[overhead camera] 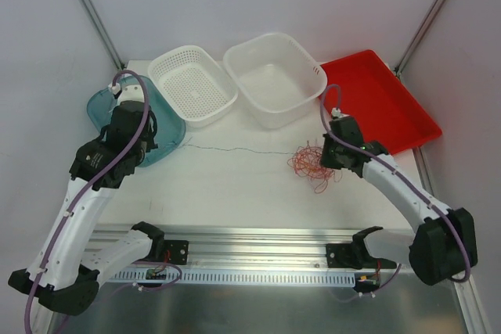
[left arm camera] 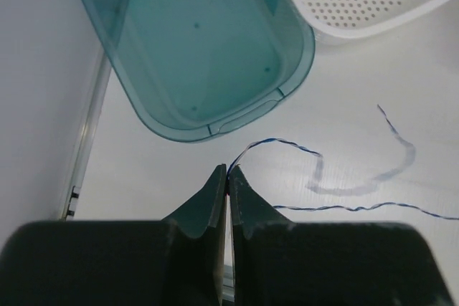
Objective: Untangle the cables
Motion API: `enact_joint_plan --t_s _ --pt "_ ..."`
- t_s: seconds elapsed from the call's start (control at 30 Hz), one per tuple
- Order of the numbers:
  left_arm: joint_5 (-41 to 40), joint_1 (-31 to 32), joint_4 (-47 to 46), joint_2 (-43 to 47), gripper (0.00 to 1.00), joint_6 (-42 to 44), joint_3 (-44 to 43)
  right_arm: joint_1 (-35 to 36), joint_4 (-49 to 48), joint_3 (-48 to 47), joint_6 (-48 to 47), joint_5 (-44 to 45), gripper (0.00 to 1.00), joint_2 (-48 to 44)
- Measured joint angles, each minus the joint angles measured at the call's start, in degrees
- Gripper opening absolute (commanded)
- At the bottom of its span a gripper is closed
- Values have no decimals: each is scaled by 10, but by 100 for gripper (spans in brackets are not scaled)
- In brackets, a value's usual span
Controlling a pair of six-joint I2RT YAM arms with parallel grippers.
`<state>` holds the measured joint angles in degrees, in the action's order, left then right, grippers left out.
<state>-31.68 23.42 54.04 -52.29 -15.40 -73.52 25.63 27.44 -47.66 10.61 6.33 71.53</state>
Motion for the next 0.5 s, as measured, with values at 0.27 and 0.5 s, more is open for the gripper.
enact_joint_plan --t_s 0.27,0.5 --pt "-36 -31 11 -11 0 25 -36 -99 58 -29 -14 -81 1 -94" --pt "-37 -43 21 -11 0 42 -53 -115 94 -53 -23 -113 1 -113"
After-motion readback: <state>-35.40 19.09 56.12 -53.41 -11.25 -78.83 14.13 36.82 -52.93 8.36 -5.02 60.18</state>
